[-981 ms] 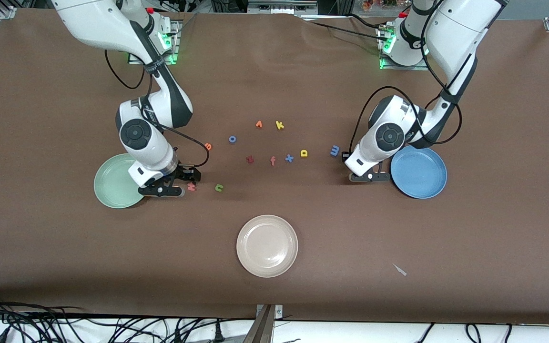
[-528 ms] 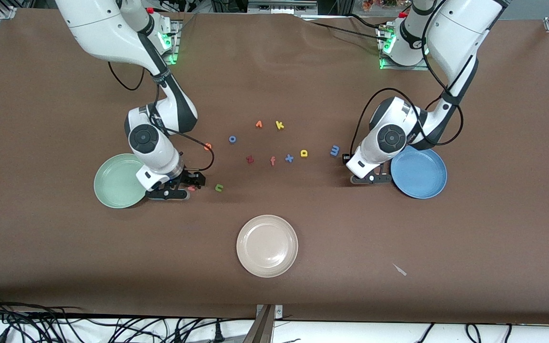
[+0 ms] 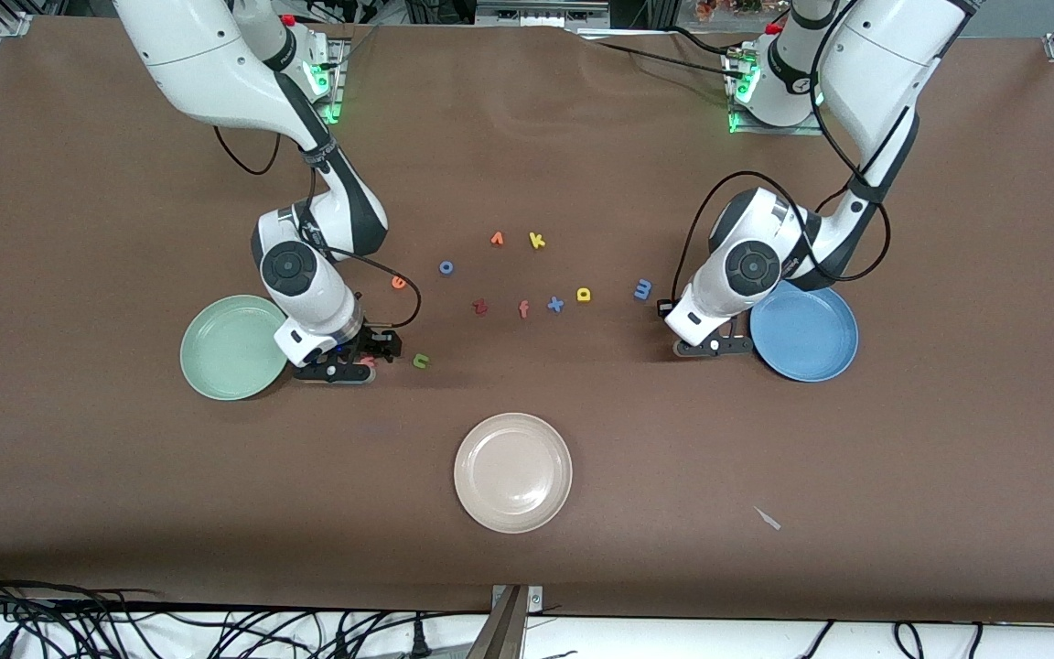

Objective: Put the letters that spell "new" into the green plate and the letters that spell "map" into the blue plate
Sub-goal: 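Grasp the teal P with the left gripper while the right gripper reaches the pink W, then drop the P into the blue plate while the right gripper drops W into green plate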

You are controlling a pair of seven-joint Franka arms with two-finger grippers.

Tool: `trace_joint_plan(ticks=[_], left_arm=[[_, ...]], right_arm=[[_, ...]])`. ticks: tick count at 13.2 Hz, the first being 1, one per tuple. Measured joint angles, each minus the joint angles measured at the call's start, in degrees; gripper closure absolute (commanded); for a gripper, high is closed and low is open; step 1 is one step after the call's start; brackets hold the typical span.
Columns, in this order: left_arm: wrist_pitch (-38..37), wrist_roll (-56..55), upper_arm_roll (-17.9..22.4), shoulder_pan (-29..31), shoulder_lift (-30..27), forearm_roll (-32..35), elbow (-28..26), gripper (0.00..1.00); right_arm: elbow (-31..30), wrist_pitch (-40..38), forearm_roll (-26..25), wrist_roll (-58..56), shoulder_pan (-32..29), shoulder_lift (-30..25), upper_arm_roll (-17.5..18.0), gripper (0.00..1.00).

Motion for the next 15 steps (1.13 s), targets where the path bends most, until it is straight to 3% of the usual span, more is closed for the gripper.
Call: trace_joint_plan(ticks=[3, 6, 10, 13, 15], left_arm=[[0.0, -0.1, 0.0, 0.0, 0.0, 0.0, 0.0, 0.73], [0.0, -0.1, 0.0, 0.0, 0.0, 0.0, 0.0, 0.85], [-0.1, -0.1, 0.0, 0.0, 0.0, 0.0, 0.1, 0.84], [-7.0, 1.1, 0.2, 1.2, -1.0, 0.0, 2.3, 0.83], [-15.0, 4.9, 0.3, 3.9, -3.5, 0.0, 5.3, 0.83]], right_arm=[[0.0, 0.0, 0.0, 0.0, 0.0, 0.0, 0.0, 0.51], [0.0, 0.0, 0.0, 0.0, 0.0, 0.0, 0.0, 0.72], [0.0, 0.0, 0.0, 0.0, 0.0, 0.0, 0.0, 1.0], [0.7, -2.5, 1.0, 0.0, -0.1, -0.1, 0.0, 1.0], [4.0, -10.3, 3.1, 0.0, -0.3, -1.1, -0.2, 1.0]])
